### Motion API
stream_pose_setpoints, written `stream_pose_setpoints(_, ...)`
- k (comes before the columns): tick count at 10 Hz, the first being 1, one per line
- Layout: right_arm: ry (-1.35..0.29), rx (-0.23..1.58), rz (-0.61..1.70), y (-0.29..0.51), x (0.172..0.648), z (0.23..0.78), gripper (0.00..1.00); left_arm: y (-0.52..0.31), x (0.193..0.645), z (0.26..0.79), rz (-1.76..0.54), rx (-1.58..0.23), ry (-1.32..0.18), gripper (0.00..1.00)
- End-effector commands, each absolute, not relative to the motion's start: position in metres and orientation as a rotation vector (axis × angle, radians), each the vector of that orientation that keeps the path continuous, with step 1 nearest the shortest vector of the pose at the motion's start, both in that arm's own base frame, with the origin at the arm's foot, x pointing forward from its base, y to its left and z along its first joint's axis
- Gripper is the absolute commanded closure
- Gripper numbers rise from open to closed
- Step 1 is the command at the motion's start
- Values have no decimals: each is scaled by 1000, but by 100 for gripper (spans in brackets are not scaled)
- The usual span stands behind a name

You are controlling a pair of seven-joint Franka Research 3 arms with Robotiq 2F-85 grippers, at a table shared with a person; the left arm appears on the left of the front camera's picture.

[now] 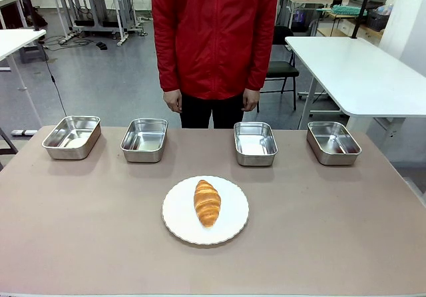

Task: Place the bread in the container.
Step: Place the Butter Roll into the Airtight Container indicated by the human.

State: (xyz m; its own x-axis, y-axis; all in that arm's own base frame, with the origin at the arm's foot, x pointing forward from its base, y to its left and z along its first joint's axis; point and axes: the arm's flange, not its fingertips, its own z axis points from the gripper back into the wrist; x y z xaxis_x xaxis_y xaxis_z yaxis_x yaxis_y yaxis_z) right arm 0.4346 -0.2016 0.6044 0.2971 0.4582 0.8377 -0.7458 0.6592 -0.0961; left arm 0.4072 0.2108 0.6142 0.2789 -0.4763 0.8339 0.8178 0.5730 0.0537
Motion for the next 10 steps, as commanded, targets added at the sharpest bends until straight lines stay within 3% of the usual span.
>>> stream_pose_setpoints(1,-979,341,823,-201,434,606,0,212,405,616,-910,-437,-938,0)
stream_pose_setpoints(10,-979,341,823,-201,434,606,0,212,405,616,-910,-437,-938,0)
